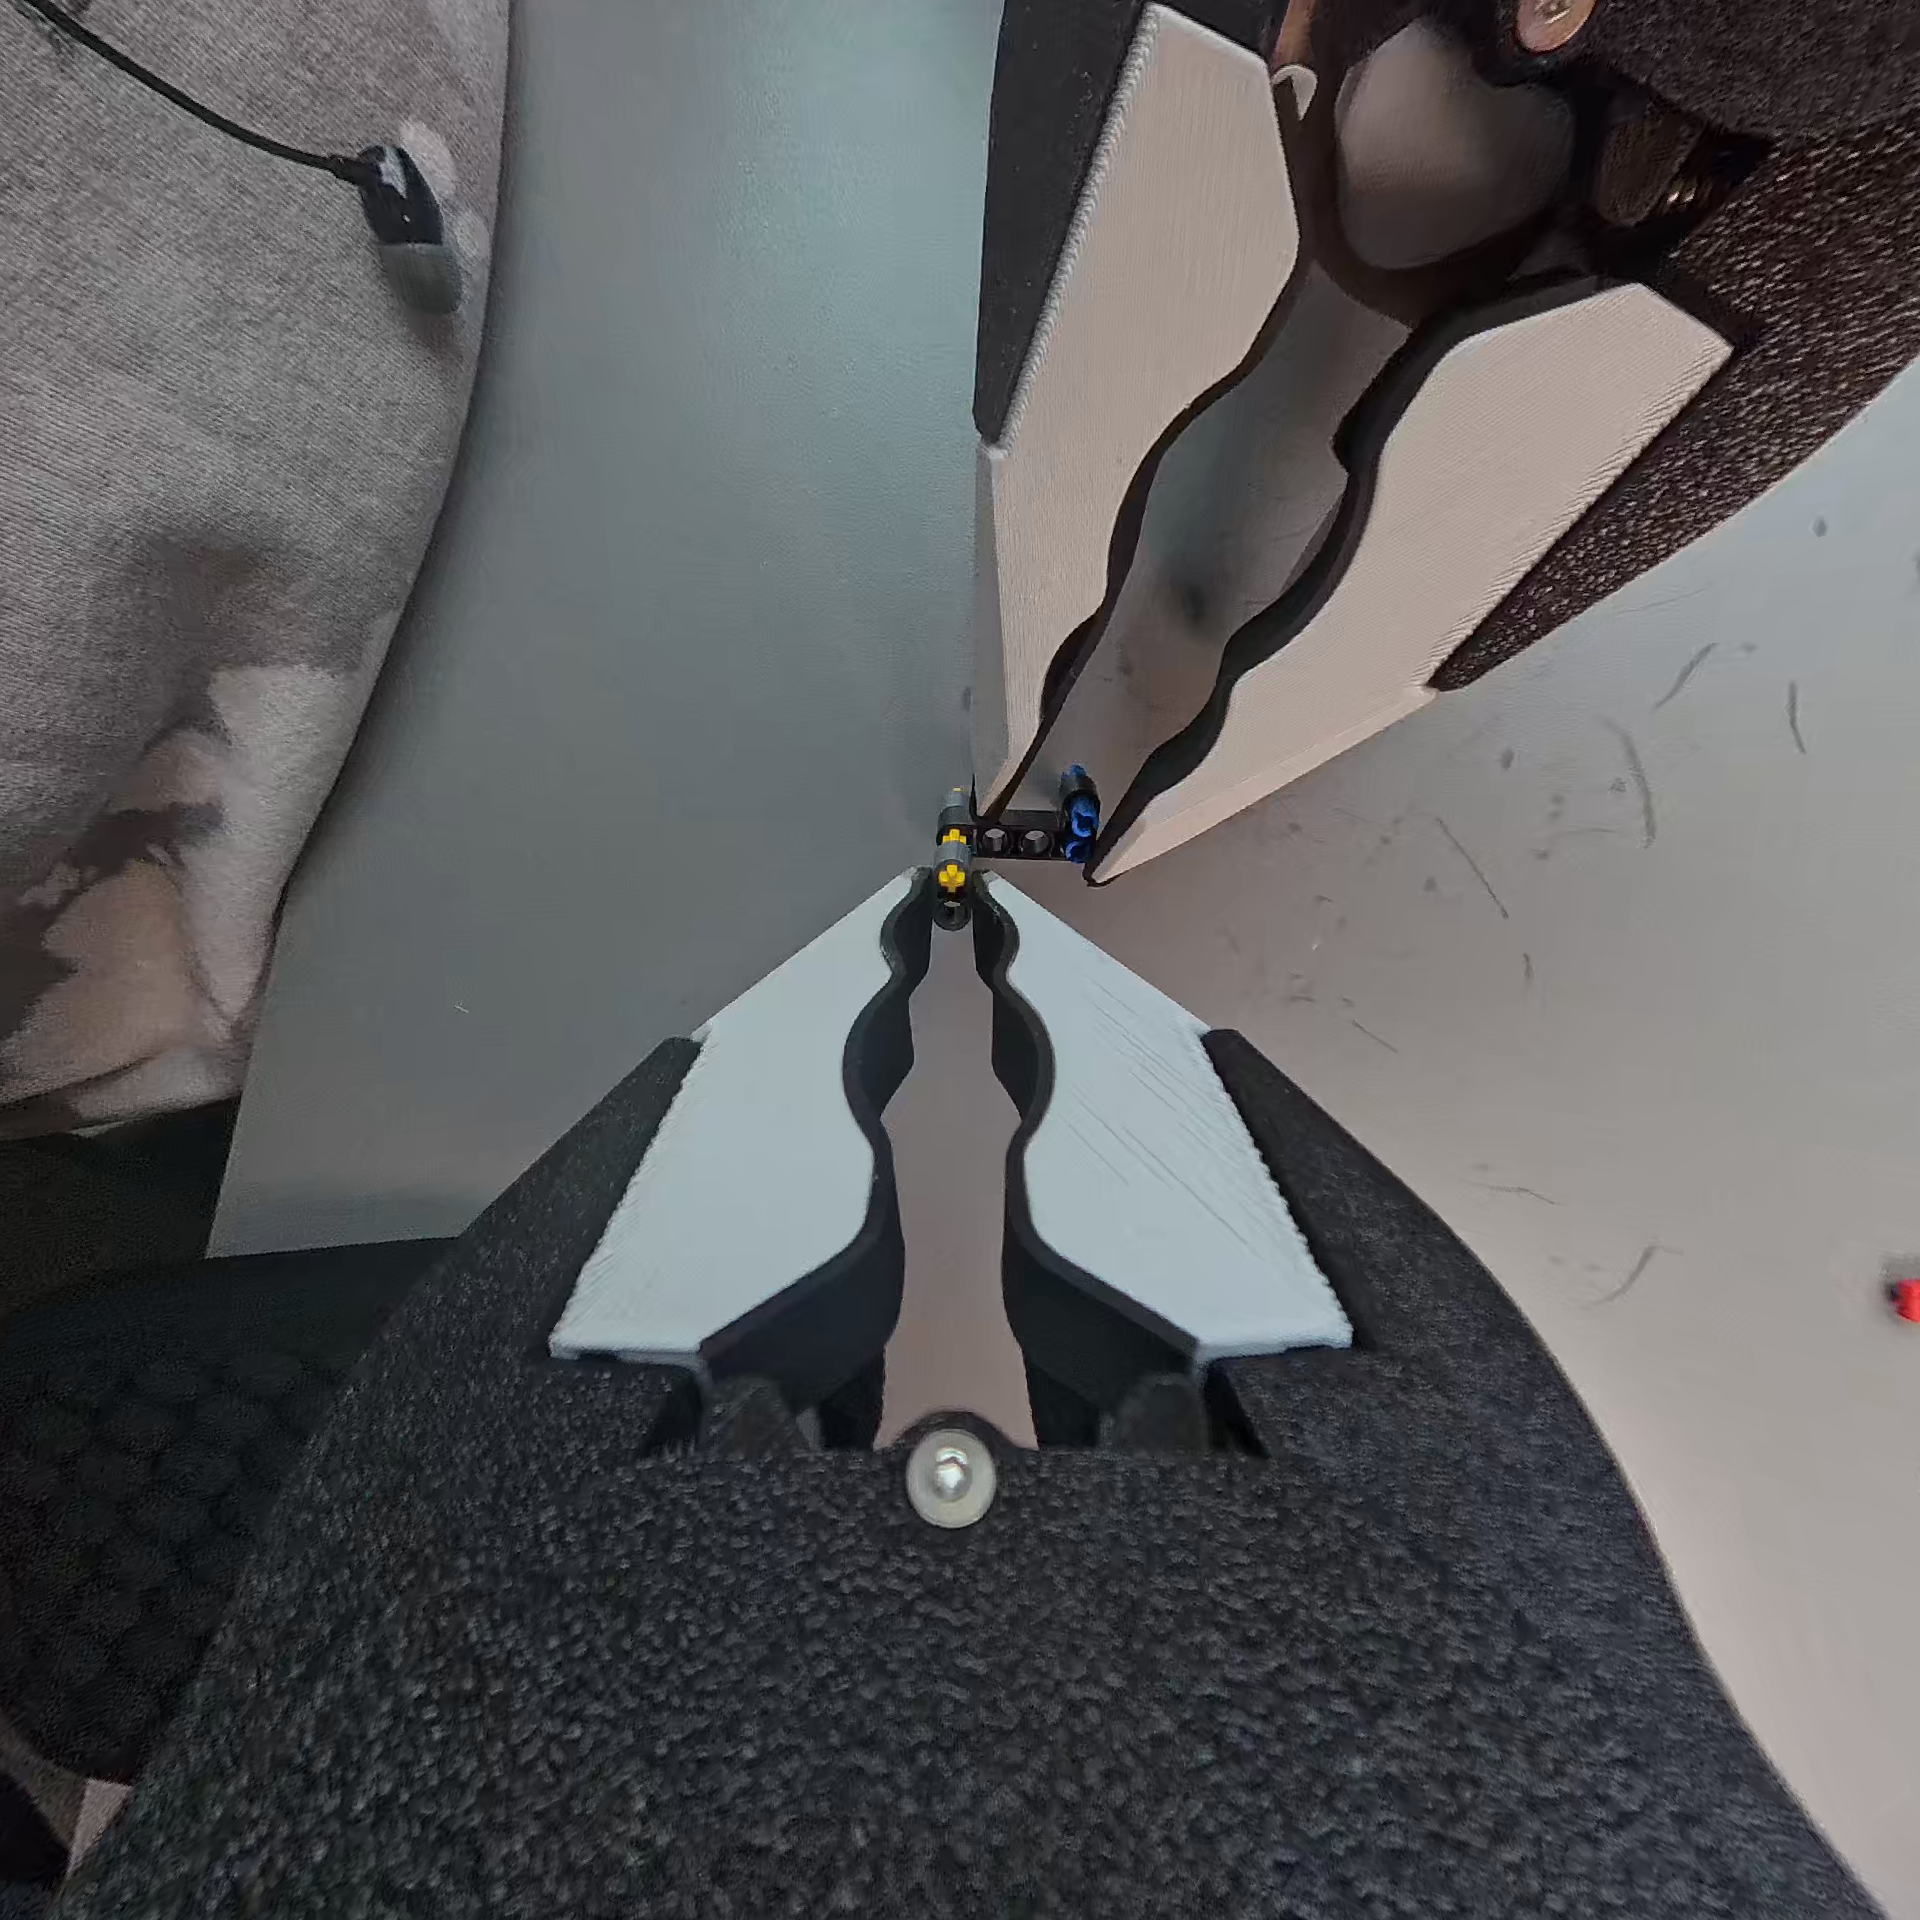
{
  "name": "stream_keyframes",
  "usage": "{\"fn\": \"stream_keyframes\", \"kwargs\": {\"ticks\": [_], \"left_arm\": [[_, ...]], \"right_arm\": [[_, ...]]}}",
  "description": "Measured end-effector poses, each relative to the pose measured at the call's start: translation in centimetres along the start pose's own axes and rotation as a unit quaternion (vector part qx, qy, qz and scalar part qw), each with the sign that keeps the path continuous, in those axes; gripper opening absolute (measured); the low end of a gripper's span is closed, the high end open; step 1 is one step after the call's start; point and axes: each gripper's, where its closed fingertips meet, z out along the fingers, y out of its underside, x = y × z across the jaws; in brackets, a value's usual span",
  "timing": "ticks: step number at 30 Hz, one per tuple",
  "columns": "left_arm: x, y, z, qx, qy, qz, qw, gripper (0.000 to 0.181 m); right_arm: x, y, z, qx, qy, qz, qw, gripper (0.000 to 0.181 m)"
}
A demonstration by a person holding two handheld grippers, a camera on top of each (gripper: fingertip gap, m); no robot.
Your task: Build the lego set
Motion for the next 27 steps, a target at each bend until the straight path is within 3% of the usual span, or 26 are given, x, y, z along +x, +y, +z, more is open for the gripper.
{"fn": "stream_keyframes", "kwargs": {"ticks": [1, 6, 9, 12, 15, 17, 27], "left_arm": [[0.0, 0.0, 0.0, 0.001, 0.002, -0.001, 1.0, 0.019], [0.7, -0.1, -0.8, 0.02, 0.037, -0.045, 0.998, 0.025], [0.8, -1.6, -2.7, 0.081, 0.075, -0.114, 0.987, 0.029], [0.3, -2.9, -5.1, 0.155, 0.109, -0.208, 0.96, 0.032], [-0.1, -5.1, -6.9, 0.244, 0.162, -0.305, 0.906, 0.03], [0.0, -6.5, -7.4, 0.281, 0.199, -0.338, 0.876, 0.028], [0.3, -7.6, -6.2, 0.285, 0.19, -0.346, 0.874, 0.01]], "right_arm": [[0.0, 0.0, 0.0, 0.005, 0.003, 0.002, 1.0, 0.007], [-0.2, -0.6, -0.1, 0.062, 0.026, 0.004, 0.998, 0.007], [0.1, -1.9, -1.6, 0.16, 0.056, 0.019, 0.985, 0.007], [0.8, -3.3, -4.7, 0.279, 0.118, 0.035, 0.952, 0.007], [1.1, -3.7, -7.4, 0.36, 0.167, 0.047, 0.917, 0.007], [1.2, -3.7, -8.1, 0.375, 0.196, 0.043, 0.905, 0.007], [1.2, -4.0, -8.4, 0.379, 0.24, 0.014, 0.894, 0.007]]}}
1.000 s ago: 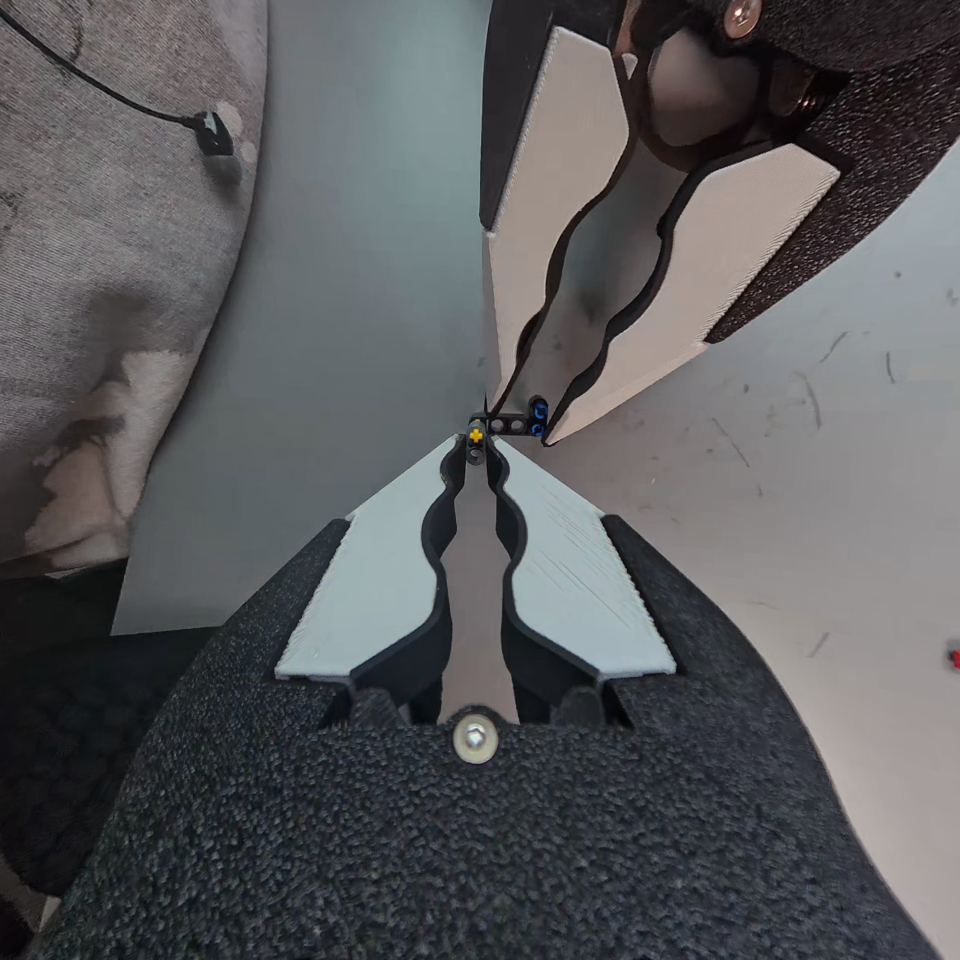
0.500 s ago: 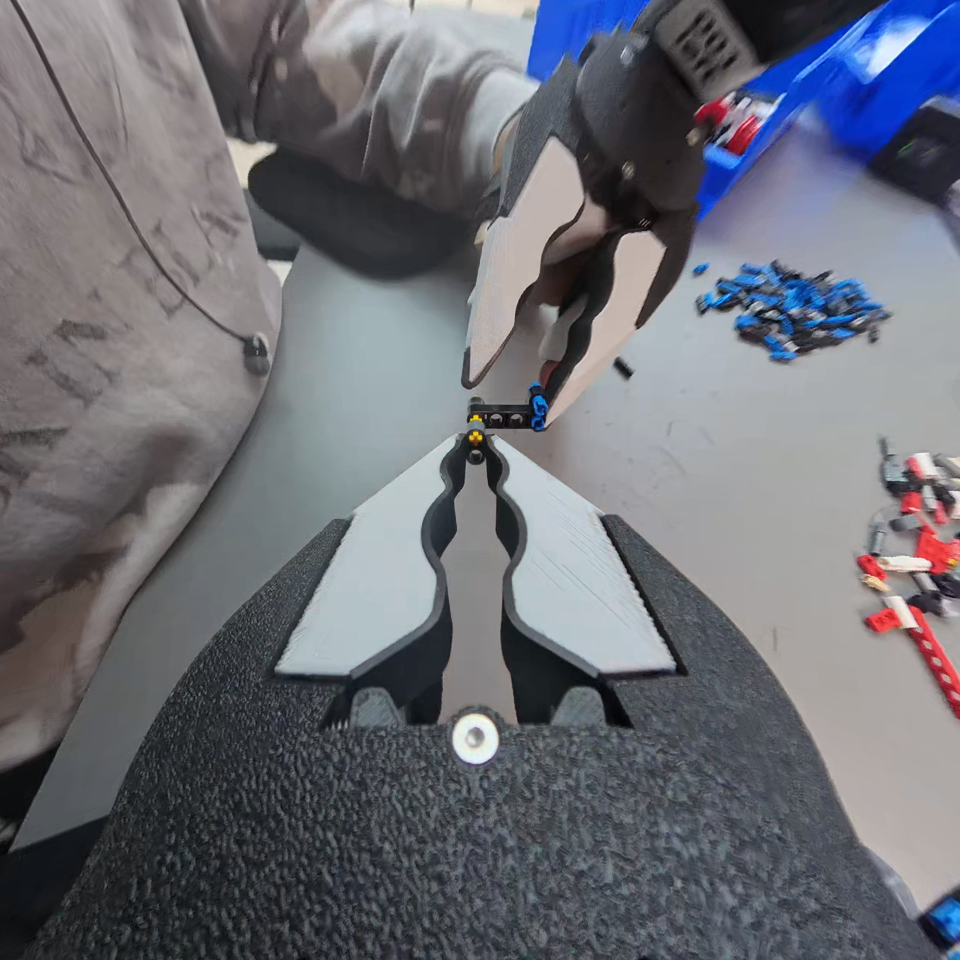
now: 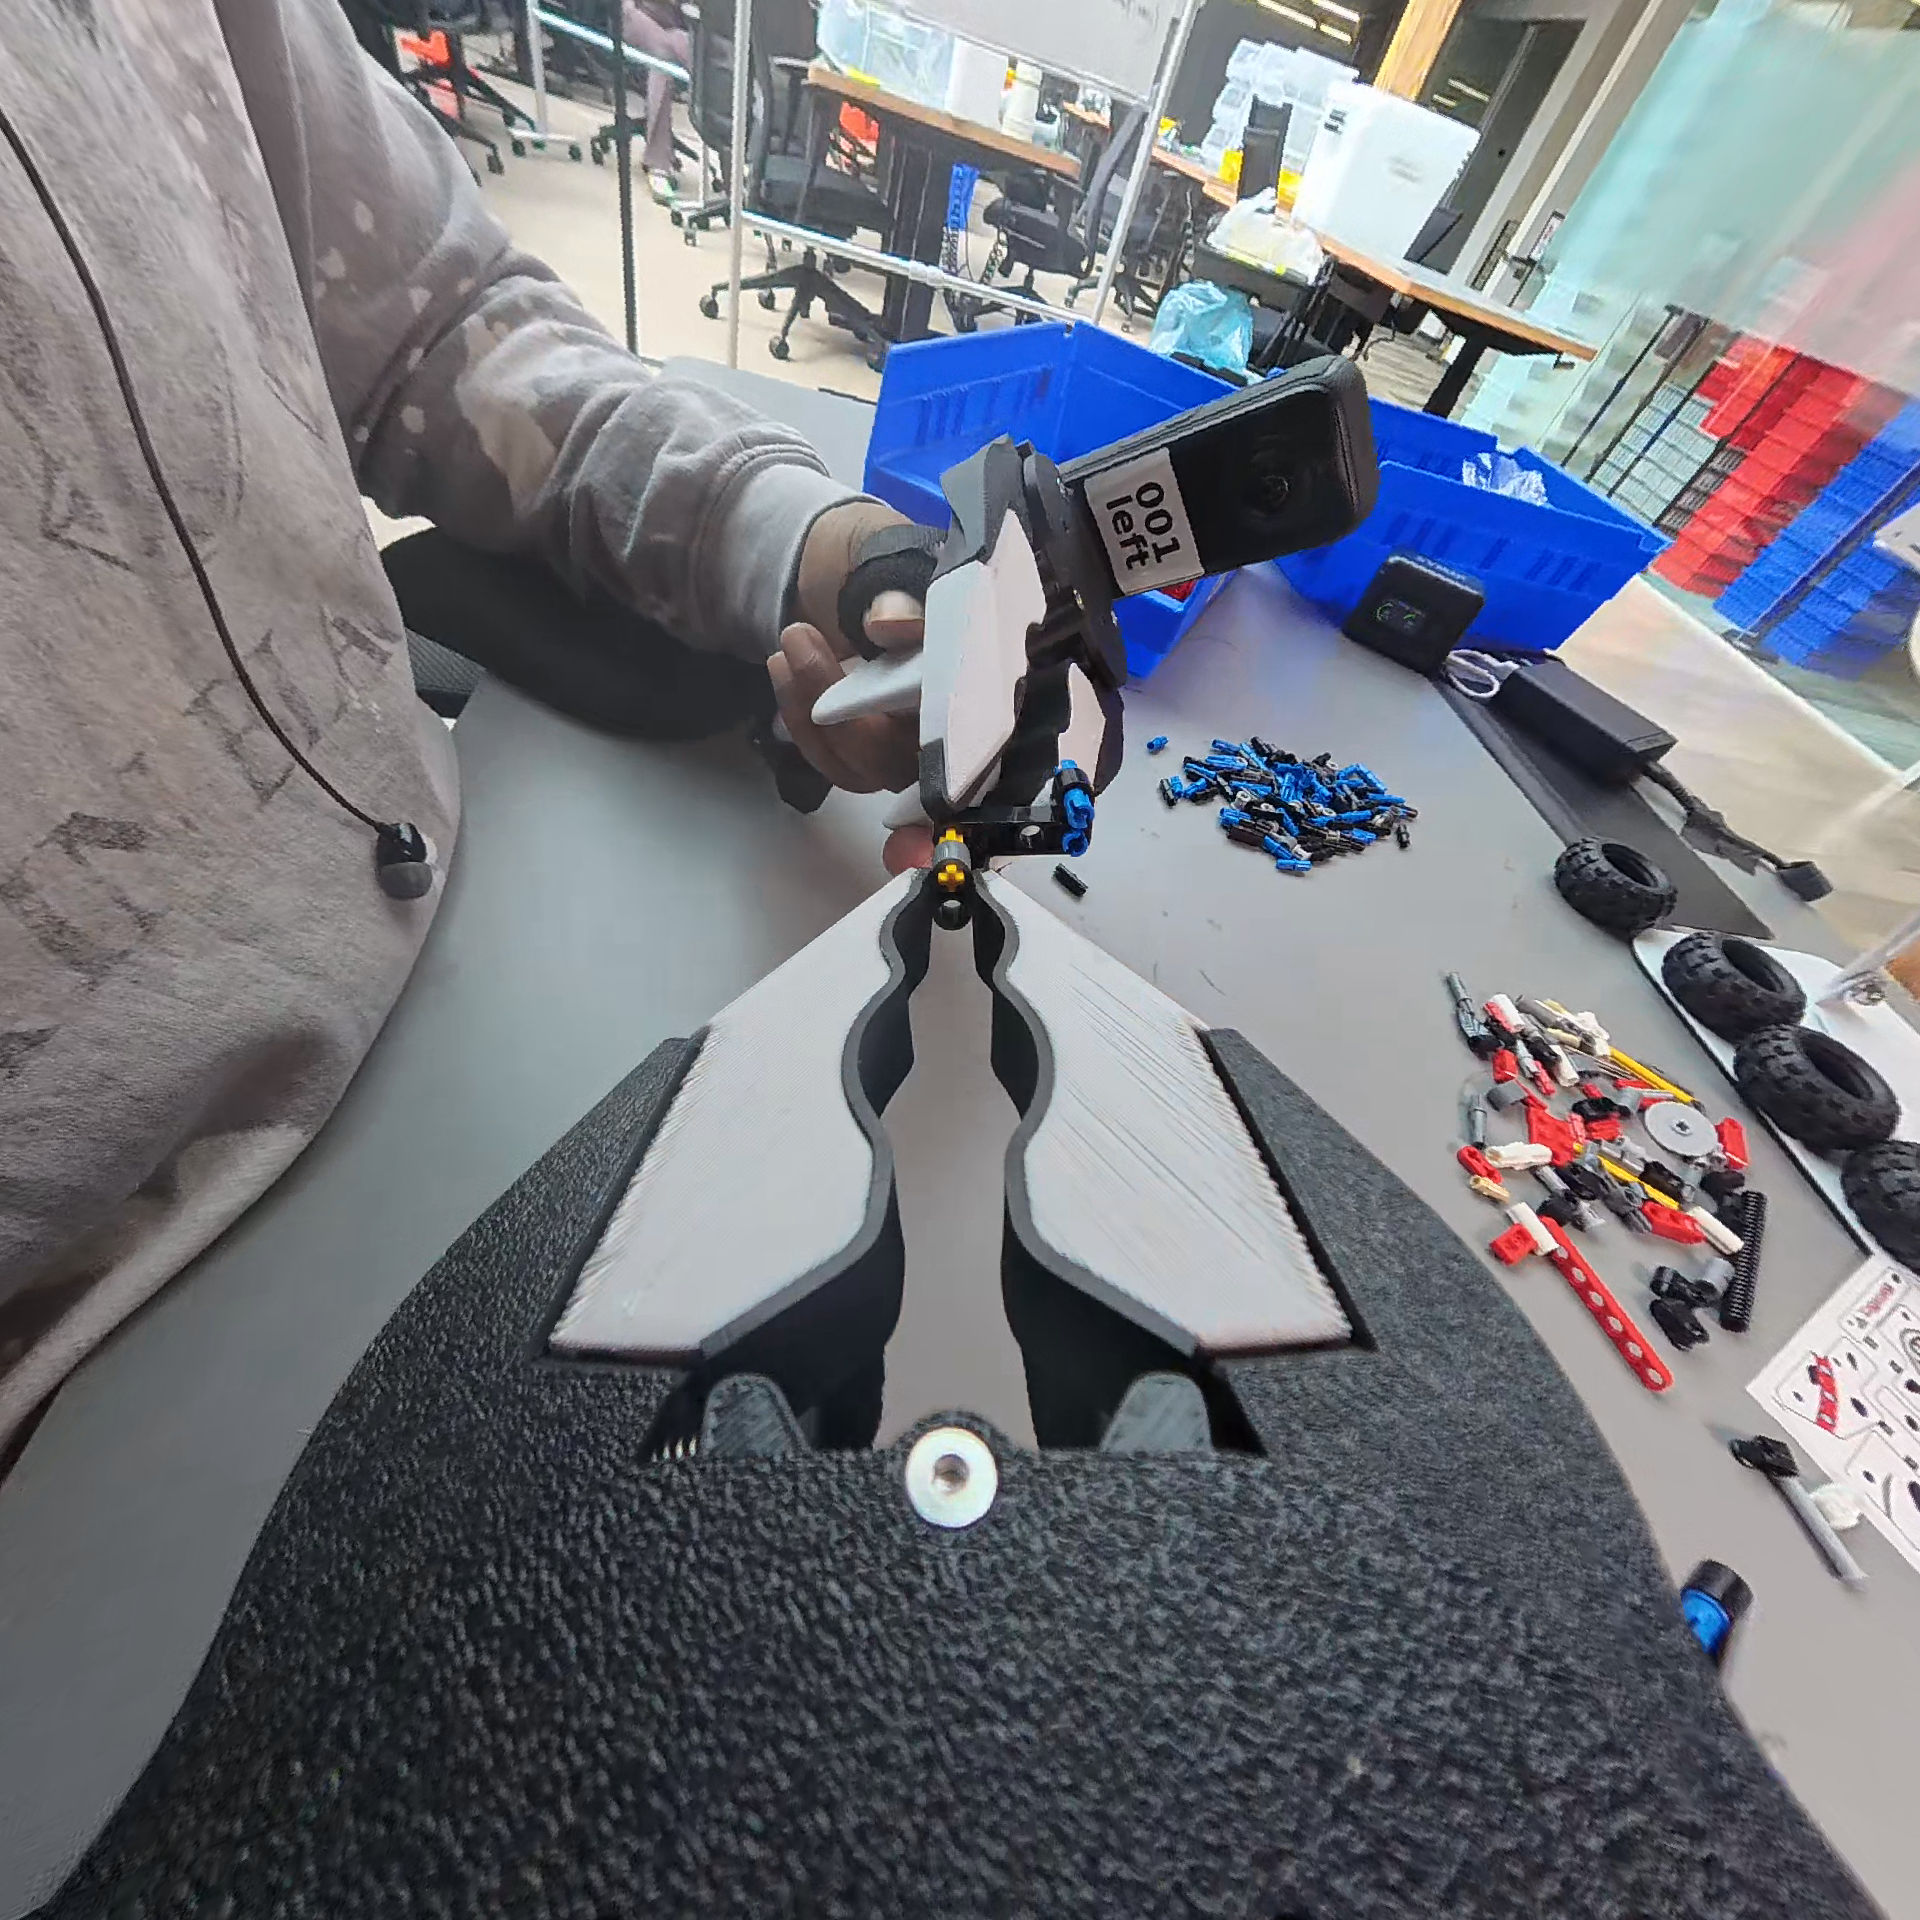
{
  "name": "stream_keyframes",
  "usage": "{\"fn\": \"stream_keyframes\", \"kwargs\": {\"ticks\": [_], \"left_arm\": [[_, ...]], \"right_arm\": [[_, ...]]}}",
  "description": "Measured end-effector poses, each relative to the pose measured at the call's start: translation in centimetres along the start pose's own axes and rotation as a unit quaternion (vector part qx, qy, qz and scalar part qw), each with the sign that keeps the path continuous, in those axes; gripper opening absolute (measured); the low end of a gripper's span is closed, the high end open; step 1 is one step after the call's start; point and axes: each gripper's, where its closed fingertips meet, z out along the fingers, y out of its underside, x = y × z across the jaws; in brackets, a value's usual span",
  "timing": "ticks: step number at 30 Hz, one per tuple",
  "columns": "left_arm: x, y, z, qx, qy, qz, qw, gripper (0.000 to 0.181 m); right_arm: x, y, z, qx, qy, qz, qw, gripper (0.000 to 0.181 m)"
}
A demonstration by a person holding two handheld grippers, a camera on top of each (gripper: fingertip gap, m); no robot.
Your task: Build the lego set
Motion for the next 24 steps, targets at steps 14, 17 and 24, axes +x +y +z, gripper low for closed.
{"fn": "stream_keyframes", "kwargs": {"ticks": [14, 17, 24], "left_arm": [[-0.3, -0.5, -0.4, 0.025, 0.004, -0.035, 0.999, 0.006], [-0.8, -0.5, -0.6, 0.028, 0.005, -0.053, 0.998, 0.006], [0.0, -2.3, -1.9, 0.063, 0.022, -0.049, 0.997, 0.02]], "right_arm": [[0.5, 0.2, 1.2, -0.041, 0.017, -0.041, 0.998, 0.007], [0.7, 0.7, 1.5, -0.063, 0.026, -0.065, 0.996, 0.007], [2.2, -0.4, 1.1, 0.015, 0.027, 0.024, 0.999, 0.007]]}}
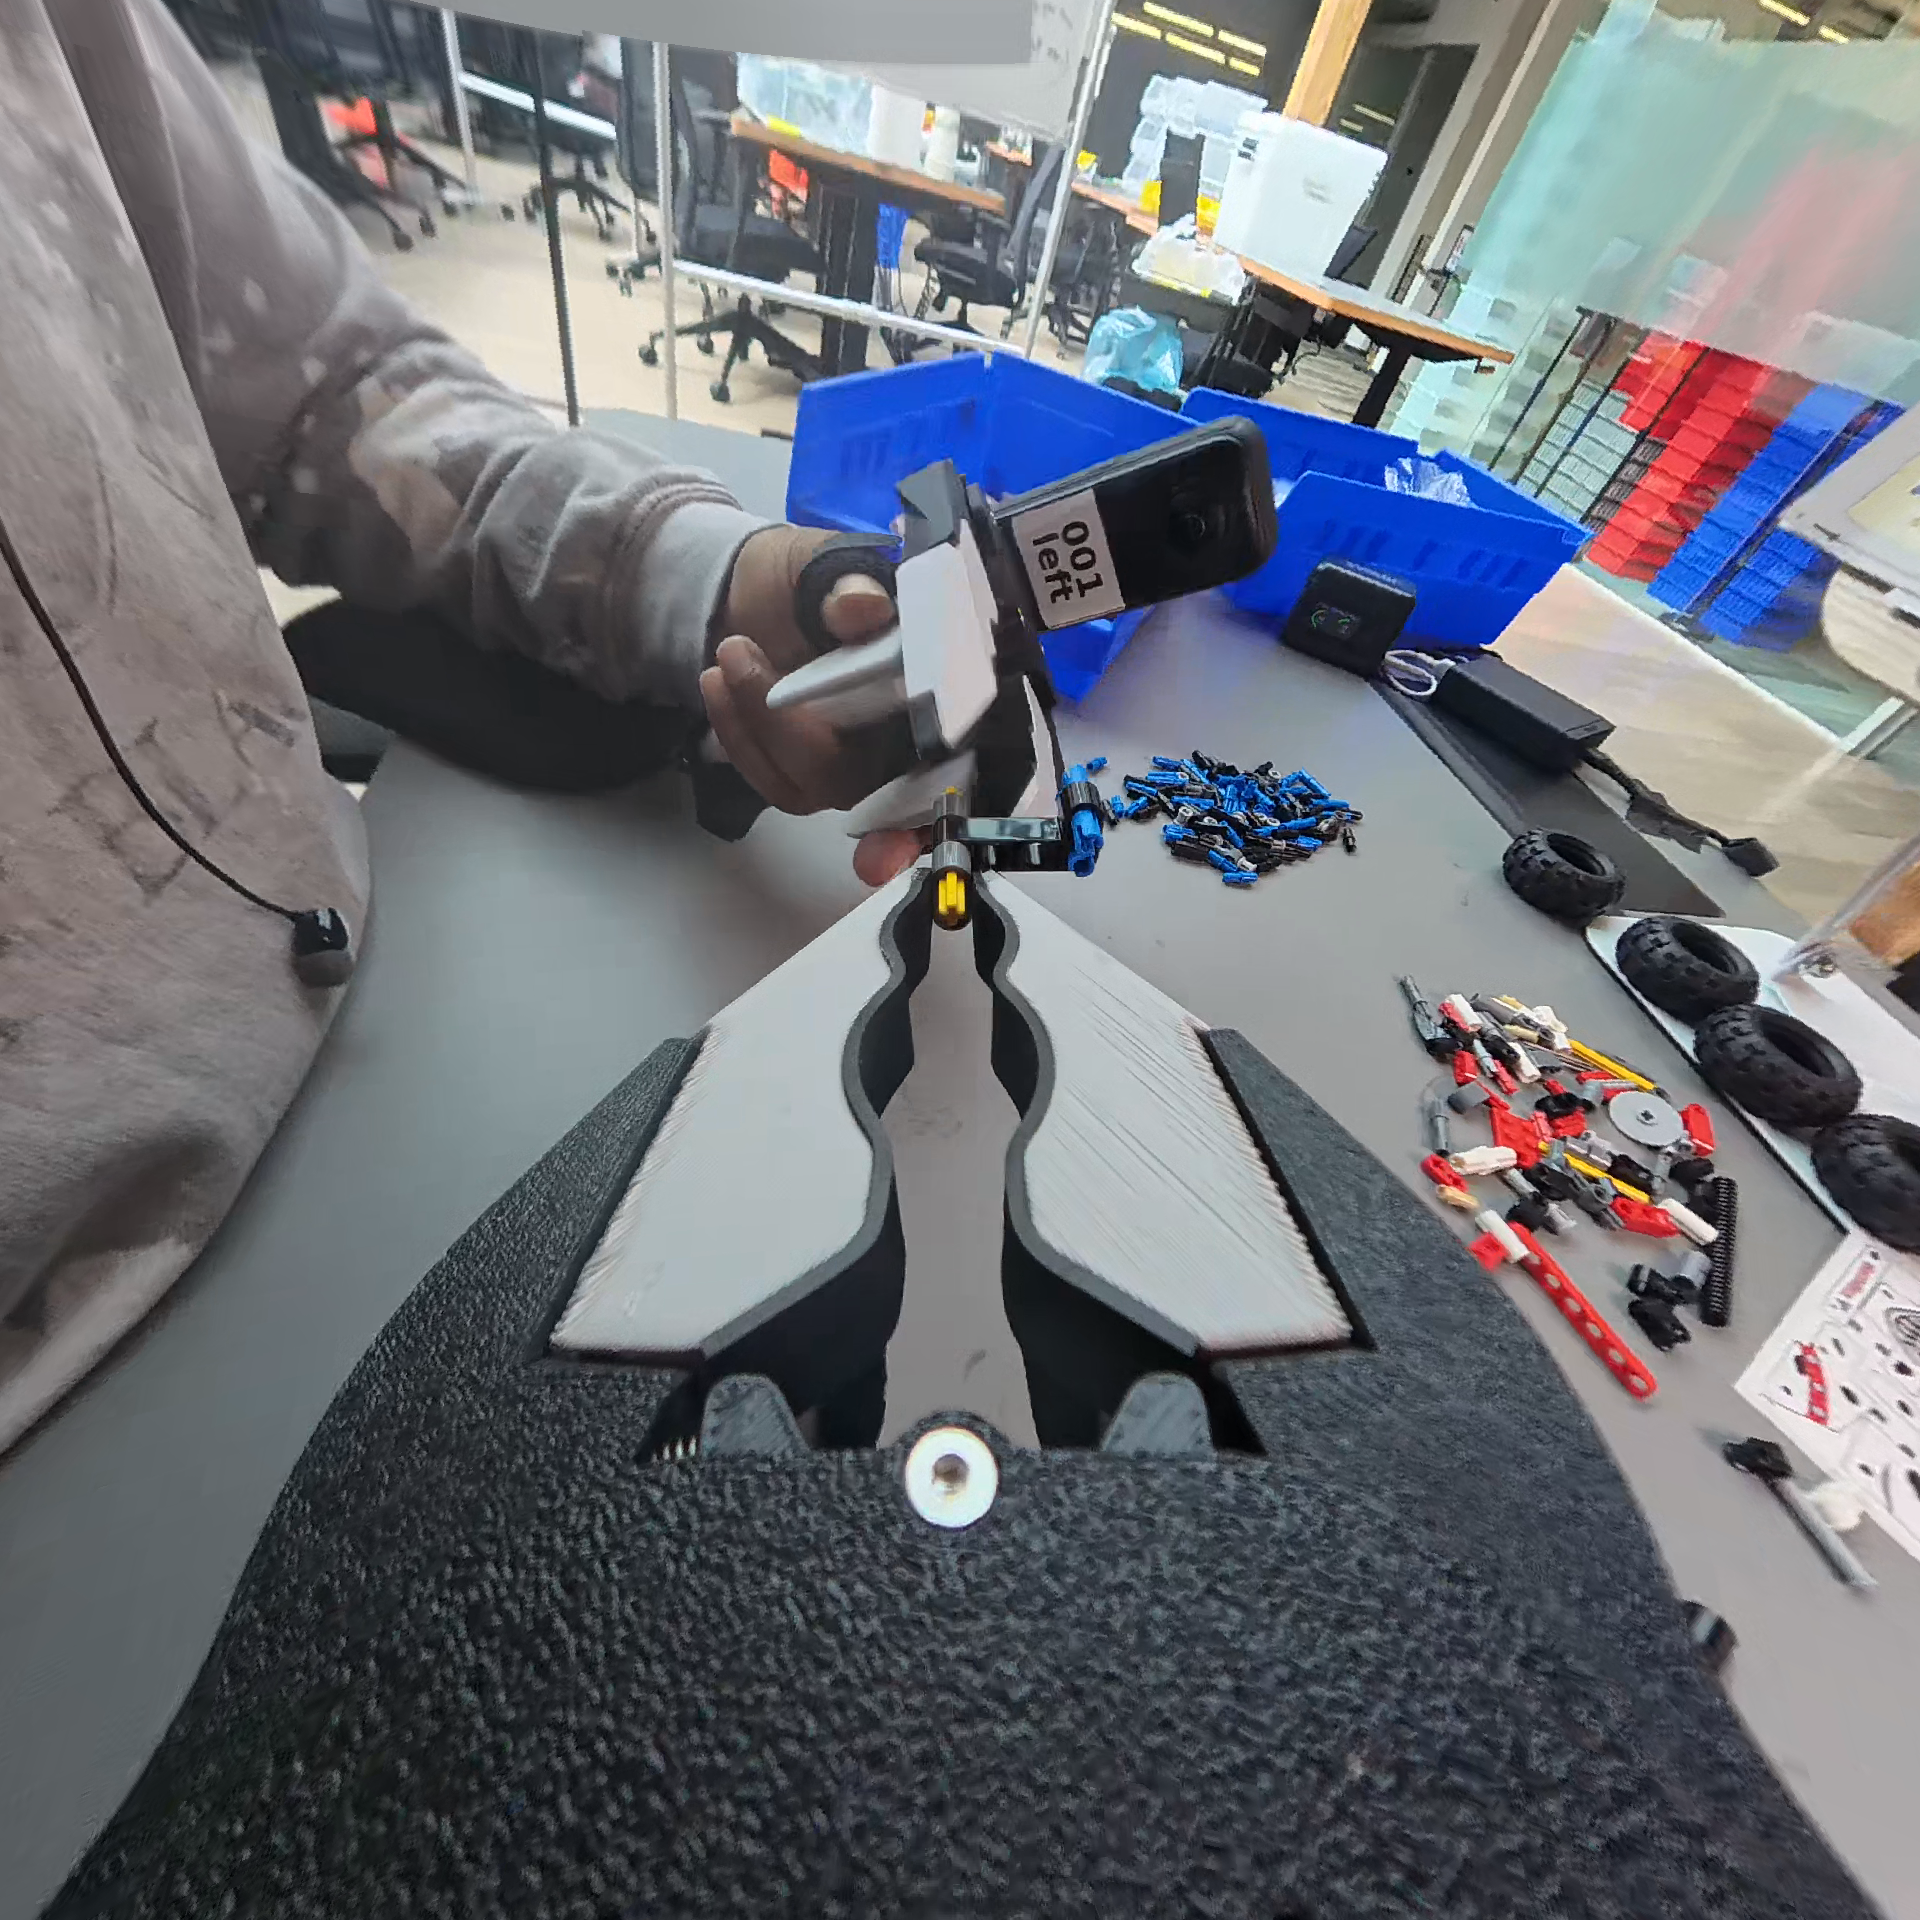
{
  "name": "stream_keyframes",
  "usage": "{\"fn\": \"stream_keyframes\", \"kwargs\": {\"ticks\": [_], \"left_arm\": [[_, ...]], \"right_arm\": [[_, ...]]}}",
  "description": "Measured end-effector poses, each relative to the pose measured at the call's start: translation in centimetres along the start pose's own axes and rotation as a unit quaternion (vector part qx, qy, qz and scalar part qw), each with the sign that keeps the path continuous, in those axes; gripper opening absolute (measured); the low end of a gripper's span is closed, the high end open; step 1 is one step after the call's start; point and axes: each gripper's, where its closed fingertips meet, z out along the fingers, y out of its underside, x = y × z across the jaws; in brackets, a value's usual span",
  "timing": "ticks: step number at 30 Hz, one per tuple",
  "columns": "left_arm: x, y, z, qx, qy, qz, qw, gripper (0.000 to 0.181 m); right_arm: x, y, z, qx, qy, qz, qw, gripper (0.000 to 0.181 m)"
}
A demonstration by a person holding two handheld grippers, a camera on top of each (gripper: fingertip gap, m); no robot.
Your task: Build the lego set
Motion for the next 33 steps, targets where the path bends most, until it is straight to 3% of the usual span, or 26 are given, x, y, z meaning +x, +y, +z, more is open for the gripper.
{"fn": "stream_keyframes", "kwargs": {"ticks": [7, 11, 16, 33], "left_arm": [[0.1, 0.0, -0.6, -0.033, -0.111, 0.186, 0.976, 0.015], [-0.4, 0.2, -0.3, -0.042, -0.159, 0.249, 0.954, 0.005], [-0.5, 0.1, -0.4, -0.05, -0.188, 0.309, 0.931, 0.01], [-1.2, 1.2, -0.2, -0.09, -0.219, 0.36, 0.902, 0.006]], "right_arm": [[0.7, -0.8, -0.5, 0.054, -0.012, 0.073, 0.996, 0.007], [0.5, -0.6, -0.1, 0.05, -0.016, 0.074, 0.996, 0.007], [0.3, -0.7, -0.1, 0.052, -0.025, 0.093, 0.994, 0.007], [0.0, 0.4, 0.3, 0.029, -0.028, 0.126, 0.991, 0.009]]}}
